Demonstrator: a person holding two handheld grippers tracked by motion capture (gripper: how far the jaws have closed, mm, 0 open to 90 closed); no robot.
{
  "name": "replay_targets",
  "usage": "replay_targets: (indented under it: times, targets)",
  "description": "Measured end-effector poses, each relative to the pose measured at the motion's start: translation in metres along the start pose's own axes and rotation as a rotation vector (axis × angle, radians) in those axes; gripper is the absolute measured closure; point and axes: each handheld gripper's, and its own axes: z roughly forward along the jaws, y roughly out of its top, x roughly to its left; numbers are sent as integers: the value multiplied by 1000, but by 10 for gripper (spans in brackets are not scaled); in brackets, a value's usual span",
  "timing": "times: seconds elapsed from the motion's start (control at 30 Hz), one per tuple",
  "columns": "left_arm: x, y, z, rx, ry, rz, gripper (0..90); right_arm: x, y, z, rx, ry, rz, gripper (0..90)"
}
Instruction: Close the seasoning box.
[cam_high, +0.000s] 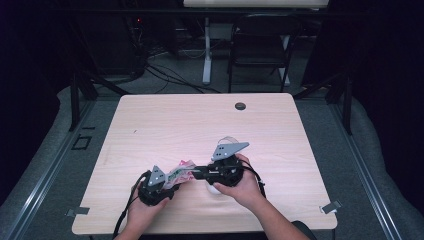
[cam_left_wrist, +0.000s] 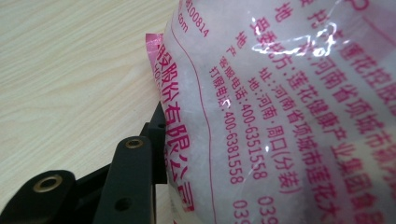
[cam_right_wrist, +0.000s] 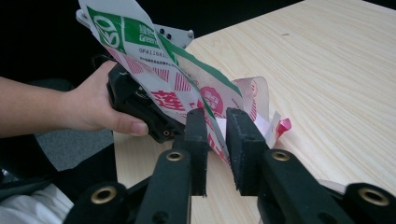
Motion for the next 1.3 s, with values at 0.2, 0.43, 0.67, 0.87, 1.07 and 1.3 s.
replay_targets:
  times: [0.2, 0.43, 0.67, 0.87, 1.07, 1.3]
  targets:
    - [1, 1, -1, 1, 11, -3, 581, -2, 2, -5, -21, -11, 7, 636]
    - [6, 2, -6, -15, 29, -13, 582, -4, 5, -11, -36, -20, 5, 555]
    - [11, 7, -12, -44, 48, -50, 582, -8, 10, -19, -49, -38, 0, 516]
    - [14, 21, -16, -49, 71, -21, 582, -10, 18, -32, -51, -65, -16, 519]
    - [19, 37, -14, -46, 90, -7, 582, -16, 27, -40, -48, -75, -8, 538]
    - [21, 55, -10, -45, 121, 29, 582, -18, 46, -47, -47, -79, -39, 544]
